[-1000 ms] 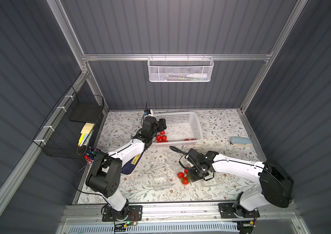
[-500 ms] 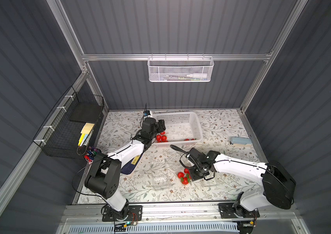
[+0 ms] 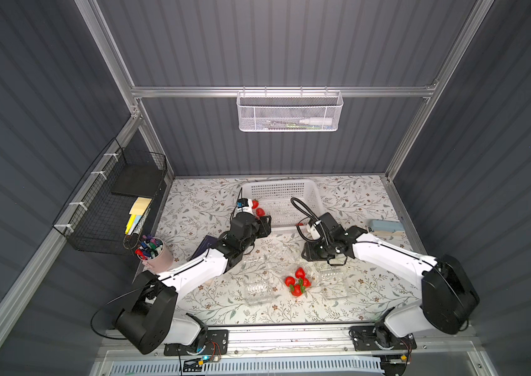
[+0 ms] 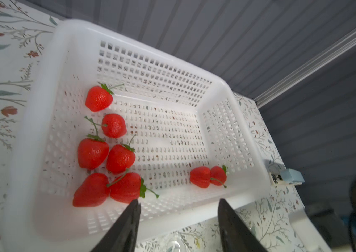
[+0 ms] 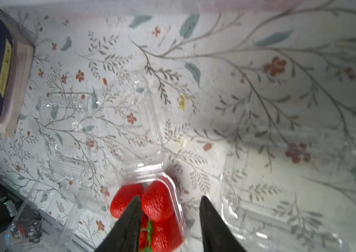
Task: Pack strawberries into containers
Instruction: Move the basket to the center of the board.
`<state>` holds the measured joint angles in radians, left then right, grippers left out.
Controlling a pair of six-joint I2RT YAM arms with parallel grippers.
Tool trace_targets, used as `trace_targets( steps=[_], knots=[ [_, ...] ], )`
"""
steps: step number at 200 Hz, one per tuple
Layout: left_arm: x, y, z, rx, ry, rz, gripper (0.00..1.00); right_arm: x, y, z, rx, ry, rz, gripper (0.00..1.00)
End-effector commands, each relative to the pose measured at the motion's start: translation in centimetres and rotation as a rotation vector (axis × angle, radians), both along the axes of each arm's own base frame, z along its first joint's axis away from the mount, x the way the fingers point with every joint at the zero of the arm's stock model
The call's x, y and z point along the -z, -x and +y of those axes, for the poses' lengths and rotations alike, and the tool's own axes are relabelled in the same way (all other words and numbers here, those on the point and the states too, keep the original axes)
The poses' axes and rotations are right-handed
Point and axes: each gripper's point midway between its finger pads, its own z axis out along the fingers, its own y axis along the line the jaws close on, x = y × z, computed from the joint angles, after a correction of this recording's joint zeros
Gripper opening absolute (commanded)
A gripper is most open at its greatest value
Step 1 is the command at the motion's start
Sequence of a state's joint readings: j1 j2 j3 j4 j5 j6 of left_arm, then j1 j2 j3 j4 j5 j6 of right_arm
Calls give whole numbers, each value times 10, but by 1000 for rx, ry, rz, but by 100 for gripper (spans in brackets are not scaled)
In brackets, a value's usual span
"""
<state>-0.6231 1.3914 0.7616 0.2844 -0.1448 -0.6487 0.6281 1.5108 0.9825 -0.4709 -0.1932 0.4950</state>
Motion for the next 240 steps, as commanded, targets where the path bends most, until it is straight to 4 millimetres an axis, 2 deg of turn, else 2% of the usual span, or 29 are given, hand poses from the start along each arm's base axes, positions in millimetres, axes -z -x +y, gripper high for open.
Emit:
trace_targets(
  steps=[1, 16, 28, 52, 87, 104, 129, 156, 193, 222, 240],
  knots=[
    [14, 14, -1, 19, 24, 41, 59, -13, -31, 30, -41, -119, -62, 48],
    [19, 24, -3, 45, 40, 44, 60, -9, -41, 41, -70, -137, -66, 48],
    [23, 31, -6, 77, 65, 44, 65, -2, -49, 48, -91, -134, -80, 48],
    [36, 40, -15, 138, 86, 67, 70, 14, -60, 51, -110, -96, -79, 48],
    [46, 40, -26, 188, 81, 75, 72, 35, -65, 57, -134, -89, -60, 48],
    [50, 40, -29, 204, 79, 81, 73, 46, -60, 62, -153, -108, -19, 48],
    [59, 41, -30, 213, 67, 98, 74, 58, -56, 66, -167, -127, 10, 40],
    [67, 43, -30, 221, 53, 113, 74, 59, -52, 69, -178, -158, 16, 32],
    [69, 42, -30, 223, 42, 114, 70, 62, -43, 60, -171, -136, 21, 31],
    [66, 34, -31, 223, 1, 92, 72, 52, -36, 50, -160, -128, -12, 30],
    [67, 24, -38, 225, -9, 85, 72, 36, -33, 46, -153, -142, -47, 35]
  ],
)
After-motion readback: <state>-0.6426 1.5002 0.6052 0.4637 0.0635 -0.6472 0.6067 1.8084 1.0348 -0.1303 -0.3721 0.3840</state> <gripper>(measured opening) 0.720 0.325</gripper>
